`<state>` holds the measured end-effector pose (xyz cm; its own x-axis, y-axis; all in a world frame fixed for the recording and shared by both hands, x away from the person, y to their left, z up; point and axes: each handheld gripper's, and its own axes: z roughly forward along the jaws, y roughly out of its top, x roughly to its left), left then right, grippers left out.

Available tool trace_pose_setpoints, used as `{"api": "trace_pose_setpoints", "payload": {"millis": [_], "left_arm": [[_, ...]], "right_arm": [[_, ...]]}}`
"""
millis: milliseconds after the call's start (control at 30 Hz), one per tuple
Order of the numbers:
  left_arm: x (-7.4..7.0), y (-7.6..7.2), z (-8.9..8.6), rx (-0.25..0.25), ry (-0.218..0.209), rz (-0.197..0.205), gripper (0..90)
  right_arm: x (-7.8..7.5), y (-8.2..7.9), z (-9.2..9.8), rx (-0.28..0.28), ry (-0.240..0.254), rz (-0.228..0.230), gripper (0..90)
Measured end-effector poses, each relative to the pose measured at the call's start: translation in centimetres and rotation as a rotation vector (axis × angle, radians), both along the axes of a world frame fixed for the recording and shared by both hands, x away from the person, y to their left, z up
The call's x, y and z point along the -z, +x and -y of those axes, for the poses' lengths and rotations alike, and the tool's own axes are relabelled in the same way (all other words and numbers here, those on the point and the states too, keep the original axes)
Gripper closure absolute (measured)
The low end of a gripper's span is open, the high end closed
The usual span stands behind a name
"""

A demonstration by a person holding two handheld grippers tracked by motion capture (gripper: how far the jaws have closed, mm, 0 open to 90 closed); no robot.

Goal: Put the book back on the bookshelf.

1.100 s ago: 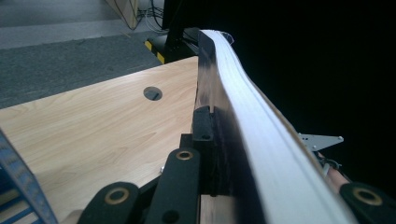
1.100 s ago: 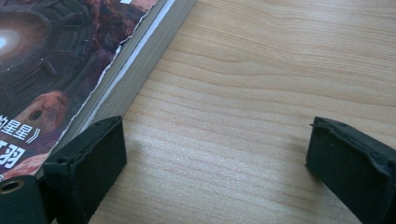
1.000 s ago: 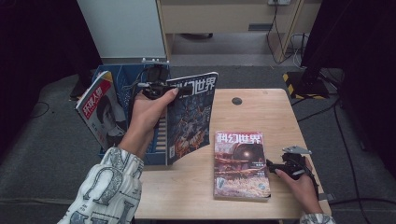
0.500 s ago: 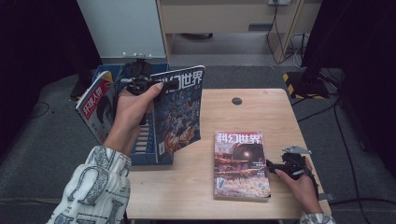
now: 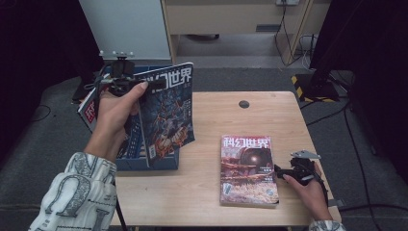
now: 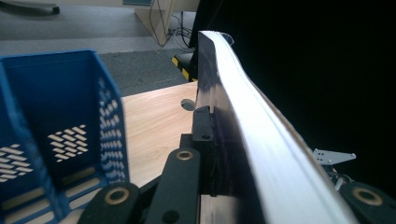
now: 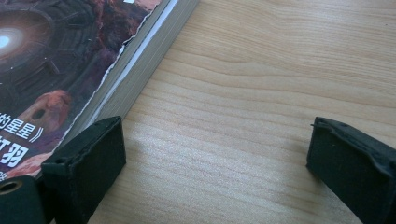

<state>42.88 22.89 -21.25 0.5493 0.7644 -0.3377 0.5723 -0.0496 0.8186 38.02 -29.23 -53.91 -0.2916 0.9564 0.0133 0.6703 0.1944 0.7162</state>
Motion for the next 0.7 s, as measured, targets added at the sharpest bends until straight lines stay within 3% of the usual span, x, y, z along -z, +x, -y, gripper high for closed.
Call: {"api": "trace_pose_setpoints", "payload": {"millis": [267,467,700], "left_arm": [[0.0,-0.4,-2.4,-0.049,0.033,0.0,82.2],[0.1,-0.4,-4.3,-0.09,0.017,0.002,82.3],[0.4,-0.6,-5.8,-0.128,0.056,-0.002,82.2]], "right_arm": [[0.0,0.0,0.0,0.001,-0.001,-0.006,5.0],[0.0,0.0,0.0,-0.004,-0.005,-0.003,4.9],[0.0,0.0,0.0,-0.01,-0.006,0.002,4.9]]}}
